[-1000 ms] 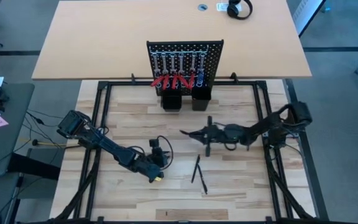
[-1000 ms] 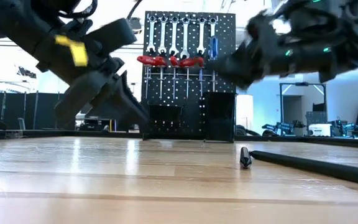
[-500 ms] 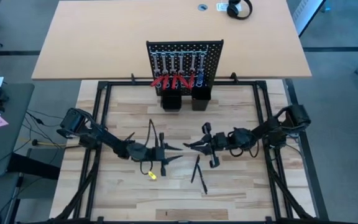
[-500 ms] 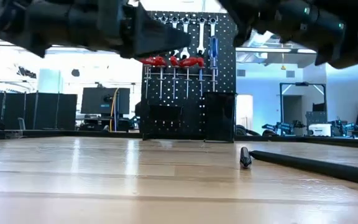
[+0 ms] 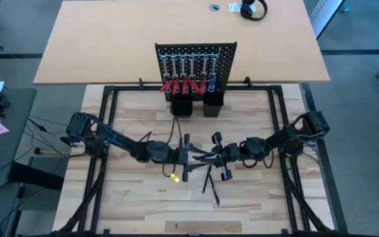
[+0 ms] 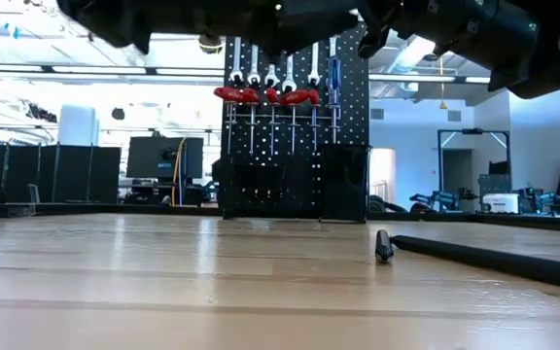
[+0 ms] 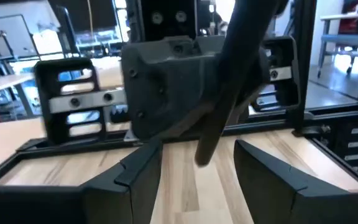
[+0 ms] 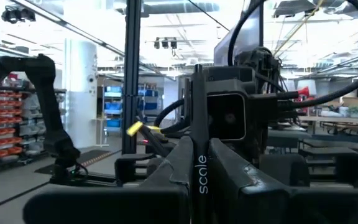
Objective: Hang tools onto peg board
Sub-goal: Put the black pen into the black bin on the peg board
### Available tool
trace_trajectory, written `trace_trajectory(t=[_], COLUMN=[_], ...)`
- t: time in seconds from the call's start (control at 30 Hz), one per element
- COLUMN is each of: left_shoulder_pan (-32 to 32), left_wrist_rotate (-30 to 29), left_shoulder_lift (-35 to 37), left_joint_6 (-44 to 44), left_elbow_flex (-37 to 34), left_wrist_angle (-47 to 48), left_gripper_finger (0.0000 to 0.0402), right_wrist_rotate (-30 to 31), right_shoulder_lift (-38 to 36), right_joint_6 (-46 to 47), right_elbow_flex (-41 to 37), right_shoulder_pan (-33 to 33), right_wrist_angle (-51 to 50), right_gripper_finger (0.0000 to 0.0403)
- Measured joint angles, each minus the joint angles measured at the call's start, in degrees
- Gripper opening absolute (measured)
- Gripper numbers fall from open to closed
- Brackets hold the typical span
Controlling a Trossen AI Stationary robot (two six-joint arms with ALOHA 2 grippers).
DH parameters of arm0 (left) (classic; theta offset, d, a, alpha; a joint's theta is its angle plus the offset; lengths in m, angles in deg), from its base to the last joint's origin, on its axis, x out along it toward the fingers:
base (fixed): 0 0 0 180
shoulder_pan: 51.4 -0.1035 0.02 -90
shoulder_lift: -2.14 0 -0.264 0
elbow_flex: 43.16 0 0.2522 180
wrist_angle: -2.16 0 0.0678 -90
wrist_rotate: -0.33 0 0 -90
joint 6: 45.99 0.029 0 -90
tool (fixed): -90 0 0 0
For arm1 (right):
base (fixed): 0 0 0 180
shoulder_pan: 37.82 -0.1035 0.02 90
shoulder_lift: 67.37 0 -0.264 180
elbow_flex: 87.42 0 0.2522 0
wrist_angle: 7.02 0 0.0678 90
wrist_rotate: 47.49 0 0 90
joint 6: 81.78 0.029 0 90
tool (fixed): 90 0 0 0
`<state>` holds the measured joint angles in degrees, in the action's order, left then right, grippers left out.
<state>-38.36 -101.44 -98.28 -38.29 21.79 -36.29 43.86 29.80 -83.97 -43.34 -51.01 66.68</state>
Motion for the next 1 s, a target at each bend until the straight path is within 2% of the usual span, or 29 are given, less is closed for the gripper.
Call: trace_trajectory(t=[0.13,0.4,0.6,0.83,1.0], left_shoulder_pan=[0.0,0.1,0.1,0.2,0.8], left_wrist_rotate=[0.0,0.1,-0.5,-1.0,-1.6], left_shoulder_lift=[0.0,0.0,0.0,0.0,0.0], left_joint_6=[0.2,-1.6,-3.6,-2.9,-1.2], left_elbow_flex=[2.4,2.6,2.6,2.6,2.6], left_wrist_angle=[3.4,1.3,-1.8,-2.4,-2.1], left_gripper_finger=[0.0192,0.0179,0.0117,0.0022,0.0010], right_wrist_rotate=[0.0,0.0,0.0,0.3,0.3], right_shoulder_lift=[0.0,0.0,-0.1,-0.1,-0.1], right_joint_6=[-0.8,-0.9,-1.5,-1.3,-1.2], right_elbow_flex=[0.0,0.1,0.2,0.1,0.1], right_shoulder_pan=[0.0,-0.3,-0.3,-0.2,-0.3], right_wrist_angle=[0.3,1.3,2.1,2.1,1.9], right_gripper_finger=[0.0038,0.0038,0.0038,0.0038,0.0044])
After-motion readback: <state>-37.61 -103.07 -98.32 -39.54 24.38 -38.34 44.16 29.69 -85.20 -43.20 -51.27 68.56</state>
